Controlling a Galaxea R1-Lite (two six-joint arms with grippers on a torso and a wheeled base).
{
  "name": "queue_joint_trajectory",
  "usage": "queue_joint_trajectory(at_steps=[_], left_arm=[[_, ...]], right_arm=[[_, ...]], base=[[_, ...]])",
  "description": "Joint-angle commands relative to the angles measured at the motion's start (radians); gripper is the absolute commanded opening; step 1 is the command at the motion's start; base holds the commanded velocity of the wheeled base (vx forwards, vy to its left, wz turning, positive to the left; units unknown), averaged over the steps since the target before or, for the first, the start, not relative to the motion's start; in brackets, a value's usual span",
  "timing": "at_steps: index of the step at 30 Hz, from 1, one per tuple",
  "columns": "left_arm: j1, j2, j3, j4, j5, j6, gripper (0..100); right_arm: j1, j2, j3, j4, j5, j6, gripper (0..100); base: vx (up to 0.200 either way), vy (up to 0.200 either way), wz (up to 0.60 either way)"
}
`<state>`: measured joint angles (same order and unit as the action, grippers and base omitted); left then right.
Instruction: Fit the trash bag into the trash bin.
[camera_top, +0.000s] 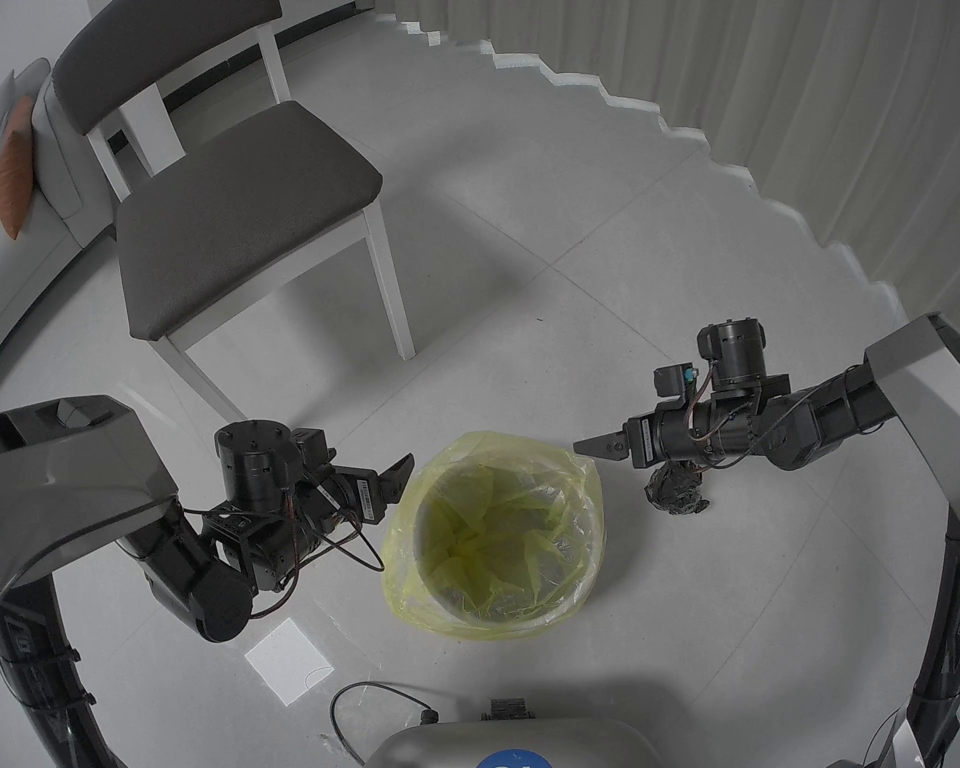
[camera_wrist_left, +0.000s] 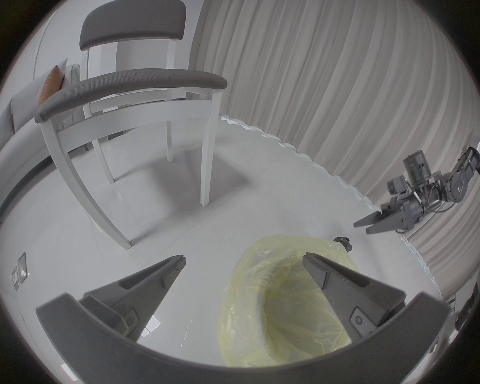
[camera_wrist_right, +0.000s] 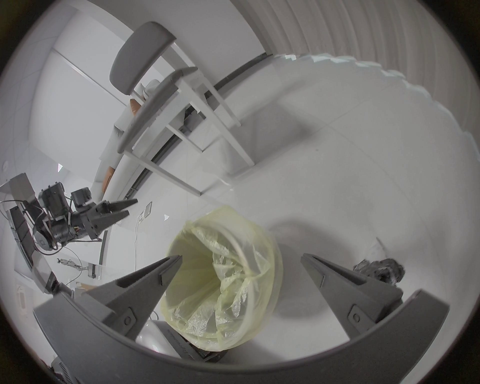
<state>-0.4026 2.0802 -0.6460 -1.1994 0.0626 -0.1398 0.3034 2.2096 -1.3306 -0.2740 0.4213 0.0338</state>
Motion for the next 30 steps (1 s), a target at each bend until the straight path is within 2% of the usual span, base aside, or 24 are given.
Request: queue_joint_trajectory(at_steps=[1,27,28,30], left_arm=[[0.007,-0.006,0.020,-0.016,-0.001,-0.001,100],[0.010,0.009,0.031,-0.055,-0.004,-0.007,100],[0.010,0.011,0.031,-0.055,-0.004,-0.007,100],[0.010,0.012,0.032,-0.062,-0.006,-0.009,100]], right_arm=[[0.016,0.061,-0.033,0.021,-0.001,-0.006,100],[0.006,0.160,-0.085,0.032,-0.001,-0.038,100],[0.006,0.163,-0.087,0.032,-0.001,-0.048,0],[0.006,0.168,-0.097,0.033,-0.001,-0.049,0]], base=[[0.000,0.000,0.00],[0.000,0.000,0.00],[0.000,0.000,0.00],[0.000,0.000,0.00]])
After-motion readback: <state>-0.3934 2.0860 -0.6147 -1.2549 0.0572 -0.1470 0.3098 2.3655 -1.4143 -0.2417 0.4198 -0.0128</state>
